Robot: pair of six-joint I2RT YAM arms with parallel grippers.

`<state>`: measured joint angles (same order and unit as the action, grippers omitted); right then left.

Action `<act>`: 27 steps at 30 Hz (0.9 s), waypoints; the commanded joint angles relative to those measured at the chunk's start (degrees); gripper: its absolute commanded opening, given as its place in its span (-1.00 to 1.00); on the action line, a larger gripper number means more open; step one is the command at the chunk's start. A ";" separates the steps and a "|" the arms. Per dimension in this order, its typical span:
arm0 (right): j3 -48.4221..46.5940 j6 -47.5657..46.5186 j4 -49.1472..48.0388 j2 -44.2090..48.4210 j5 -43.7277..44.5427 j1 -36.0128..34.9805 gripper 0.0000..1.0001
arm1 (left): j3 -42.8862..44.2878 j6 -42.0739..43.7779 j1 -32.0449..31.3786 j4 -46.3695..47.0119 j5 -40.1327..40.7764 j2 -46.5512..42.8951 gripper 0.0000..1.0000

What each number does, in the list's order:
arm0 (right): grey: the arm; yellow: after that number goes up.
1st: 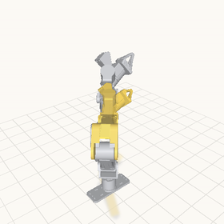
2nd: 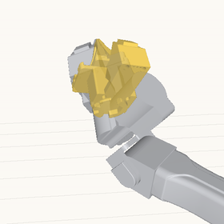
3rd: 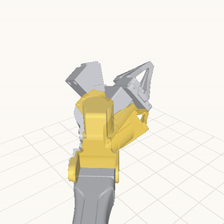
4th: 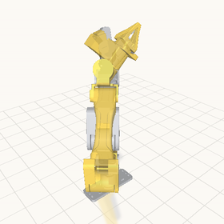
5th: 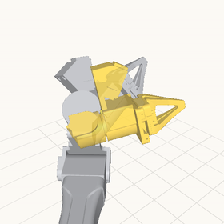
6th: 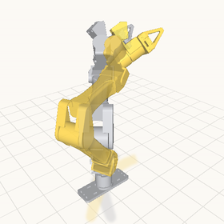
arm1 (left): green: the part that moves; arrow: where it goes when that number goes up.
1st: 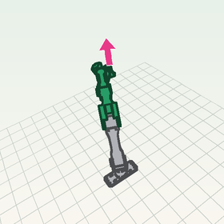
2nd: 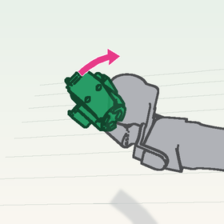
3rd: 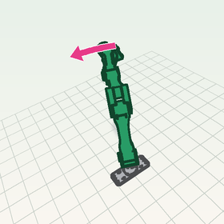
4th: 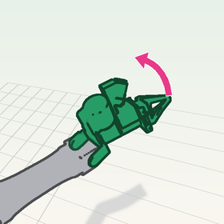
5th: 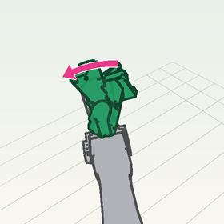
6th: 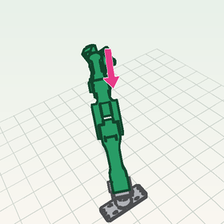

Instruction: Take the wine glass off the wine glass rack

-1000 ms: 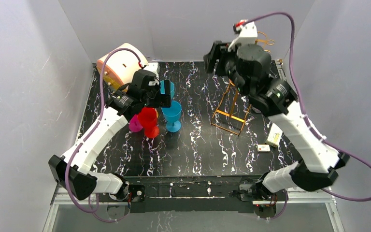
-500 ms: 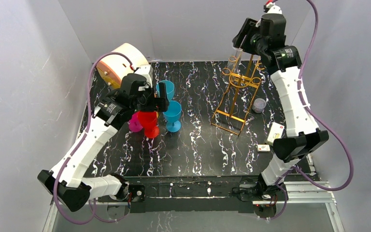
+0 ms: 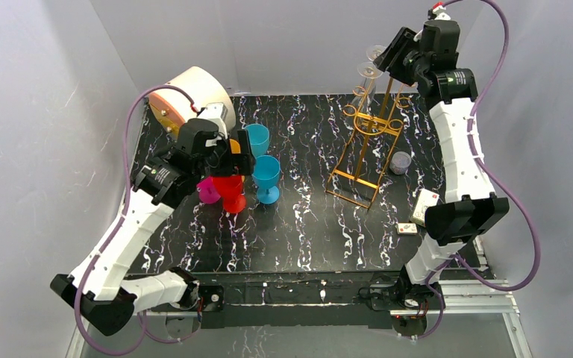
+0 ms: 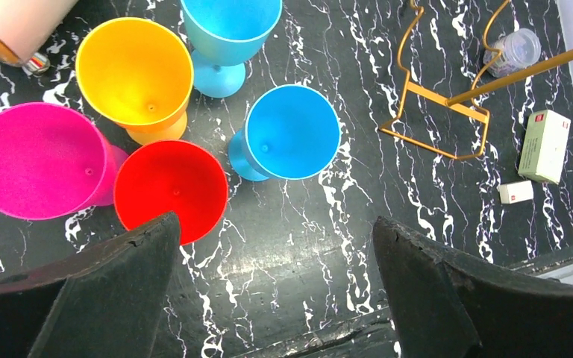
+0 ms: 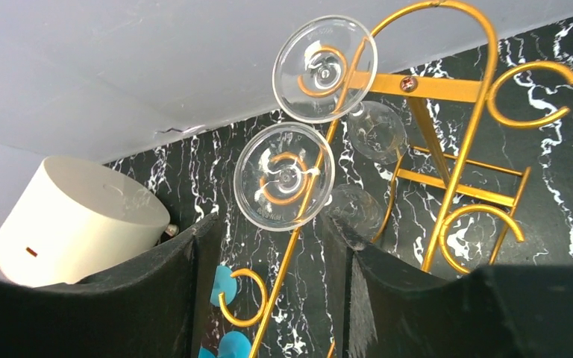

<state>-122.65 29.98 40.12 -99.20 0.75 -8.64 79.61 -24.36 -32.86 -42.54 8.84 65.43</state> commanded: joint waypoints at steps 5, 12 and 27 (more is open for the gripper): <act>1.87 1.22 -3.09 -1.43 -3.18 0.78 0.16 | -0.40 -1.59 -0.10 -1.01 3.74 -4.09 0.97; 3.43 1.19 -3.69 -1.56 -2.58 1.06 0.12 | -0.13 -1.39 -0.10 -1.39 3.24 -3.73 0.97; 6.28 4.26 -7.07 -2.29 -7.10 2.44 -0.14 | 0.25 -0.97 -0.10 -2.06 3.29 -4.08 0.97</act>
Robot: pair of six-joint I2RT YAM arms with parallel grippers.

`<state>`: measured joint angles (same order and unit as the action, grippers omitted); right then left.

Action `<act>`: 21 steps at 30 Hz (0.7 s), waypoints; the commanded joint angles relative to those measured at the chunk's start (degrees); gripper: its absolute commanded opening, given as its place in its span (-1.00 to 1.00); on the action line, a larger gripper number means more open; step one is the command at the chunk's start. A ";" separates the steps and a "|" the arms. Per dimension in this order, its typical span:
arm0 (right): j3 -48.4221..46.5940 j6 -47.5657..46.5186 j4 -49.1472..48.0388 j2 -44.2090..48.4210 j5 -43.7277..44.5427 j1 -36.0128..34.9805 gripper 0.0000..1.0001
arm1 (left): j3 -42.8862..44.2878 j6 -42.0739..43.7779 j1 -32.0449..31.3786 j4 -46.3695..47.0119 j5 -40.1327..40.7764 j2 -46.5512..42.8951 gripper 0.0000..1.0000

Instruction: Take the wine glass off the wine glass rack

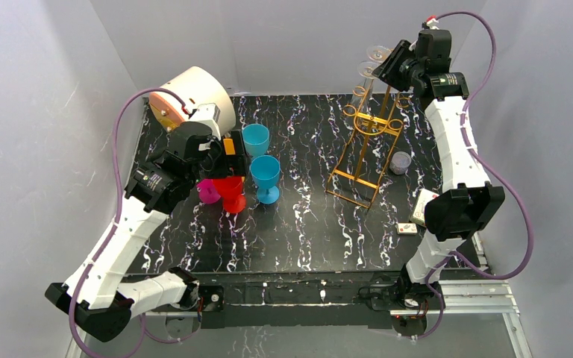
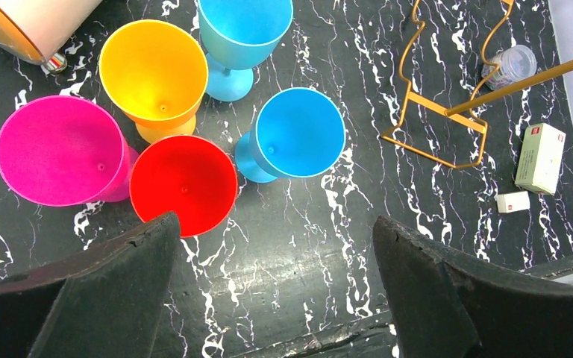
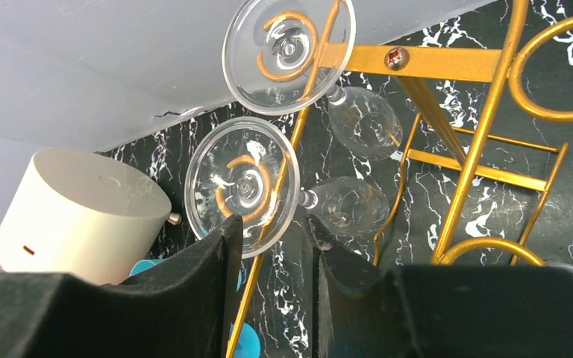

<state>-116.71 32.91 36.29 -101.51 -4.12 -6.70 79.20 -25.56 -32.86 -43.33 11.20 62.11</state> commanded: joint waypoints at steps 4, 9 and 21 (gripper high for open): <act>0.70 1.63 -3.25 -0.05 -3.53 0.74 -0.17 | 0.74 0.42 -0.10 -1.29 0.69 -0.59 0.97; 2.27 1.64 -4.00 0.00 -5.50 0.79 -0.20 | 0.43 0.17 -0.10 -0.88 0.24 -0.91 0.97; 2.88 2.33 -4.39 1.28 -4.77 0.98 -0.37 | 0.52 0.07 -0.10 -0.86 -0.45 -0.94 0.97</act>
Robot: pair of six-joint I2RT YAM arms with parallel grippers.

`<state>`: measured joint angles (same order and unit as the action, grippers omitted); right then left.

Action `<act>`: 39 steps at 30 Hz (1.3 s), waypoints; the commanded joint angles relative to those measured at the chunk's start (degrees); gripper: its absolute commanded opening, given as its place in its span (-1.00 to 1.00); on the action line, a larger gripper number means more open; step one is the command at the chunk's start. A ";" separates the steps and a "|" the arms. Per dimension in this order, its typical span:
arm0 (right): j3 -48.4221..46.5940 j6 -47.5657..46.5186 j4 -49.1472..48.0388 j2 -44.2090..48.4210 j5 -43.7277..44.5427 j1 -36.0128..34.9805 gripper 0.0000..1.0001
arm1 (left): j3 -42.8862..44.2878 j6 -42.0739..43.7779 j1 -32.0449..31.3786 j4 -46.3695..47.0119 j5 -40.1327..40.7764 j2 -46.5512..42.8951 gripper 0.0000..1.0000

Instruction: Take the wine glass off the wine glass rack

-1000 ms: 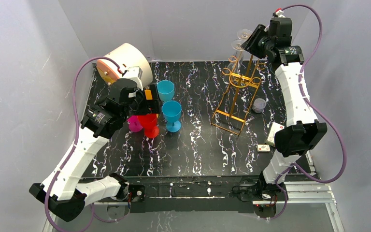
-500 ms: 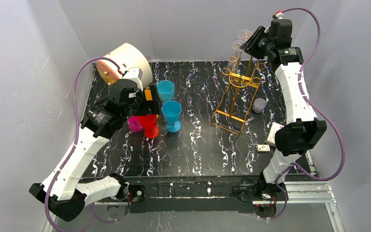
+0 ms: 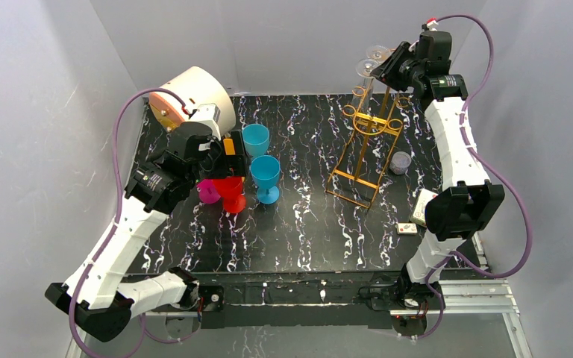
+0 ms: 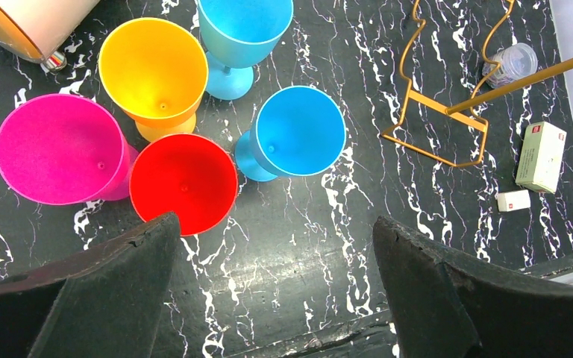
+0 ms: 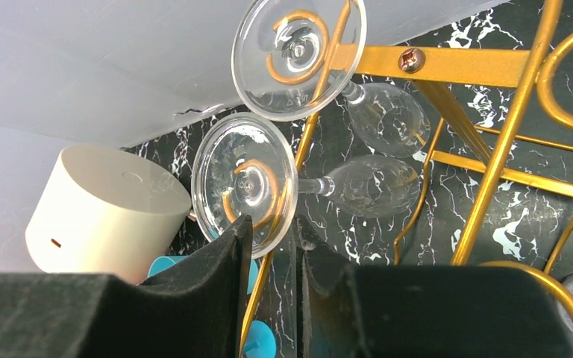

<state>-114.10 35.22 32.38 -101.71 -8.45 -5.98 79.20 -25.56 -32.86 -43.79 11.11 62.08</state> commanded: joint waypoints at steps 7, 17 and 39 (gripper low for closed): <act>0.29 0.11 -0.56 1.78 -0.23 0.35 -0.50 | 0.54 -0.01 -0.10 -0.42 -0.83 -0.56 0.97; 0.16 1.30 -0.77 1.99 -0.44 0.67 -0.58 | 0.70 -0.26 -0.10 -0.42 -1.17 -0.34 0.97; 1.86 5.91 -3.70 1.65 -1.19 2.36 -0.27 | 1.64 -0.46 -0.10 -0.33 -1.63 0.63 0.97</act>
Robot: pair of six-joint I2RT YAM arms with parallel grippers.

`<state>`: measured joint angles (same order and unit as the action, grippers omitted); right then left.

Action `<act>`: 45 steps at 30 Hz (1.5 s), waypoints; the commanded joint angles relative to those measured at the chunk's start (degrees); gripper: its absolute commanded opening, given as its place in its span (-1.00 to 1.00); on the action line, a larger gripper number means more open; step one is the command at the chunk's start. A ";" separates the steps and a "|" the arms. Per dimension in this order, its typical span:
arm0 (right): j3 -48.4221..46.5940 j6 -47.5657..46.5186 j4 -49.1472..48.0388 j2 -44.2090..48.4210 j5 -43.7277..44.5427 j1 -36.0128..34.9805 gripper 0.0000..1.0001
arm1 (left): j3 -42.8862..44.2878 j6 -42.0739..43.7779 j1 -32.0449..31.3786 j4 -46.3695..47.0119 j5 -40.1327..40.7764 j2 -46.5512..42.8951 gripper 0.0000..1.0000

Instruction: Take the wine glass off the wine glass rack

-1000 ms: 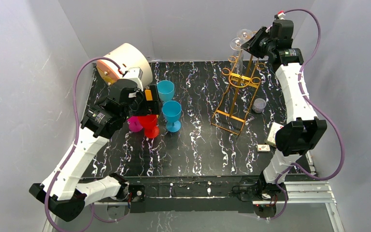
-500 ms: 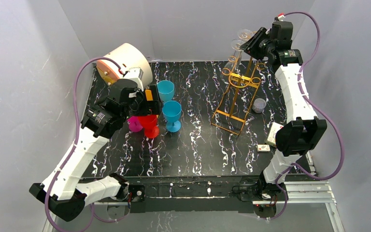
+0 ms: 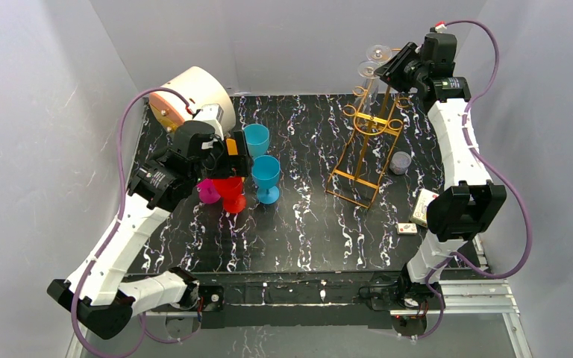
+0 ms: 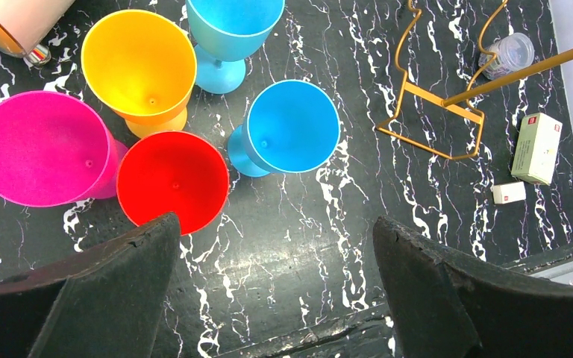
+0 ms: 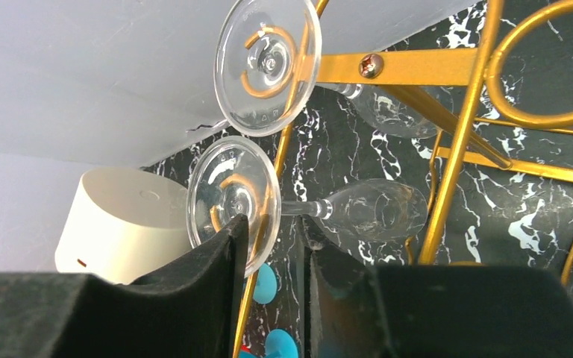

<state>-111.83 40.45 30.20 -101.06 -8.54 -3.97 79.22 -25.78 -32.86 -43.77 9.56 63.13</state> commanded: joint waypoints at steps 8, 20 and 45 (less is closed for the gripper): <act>-1.08 -0.01 -1.40 1.04 -2.52 0.34 -0.52 | 1.38 -0.15 -0.10 -0.50 -0.15 -0.30 0.97; -3.30 1.32 -0.26 1.37 -3.29 0.39 -0.88 | 1.35 -0.32 -0.10 -0.88 -0.11 -0.82 0.97; 4.61 16.02 -8.78 3.85 -12.22 3.50 -0.97 | 1.80 -0.50 -0.10 -0.62 -0.50 -0.55 0.97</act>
<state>-108.33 55.29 24.84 -100.53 -19.64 -0.64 79.24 -26.06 -32.86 -43.79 9.43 63.13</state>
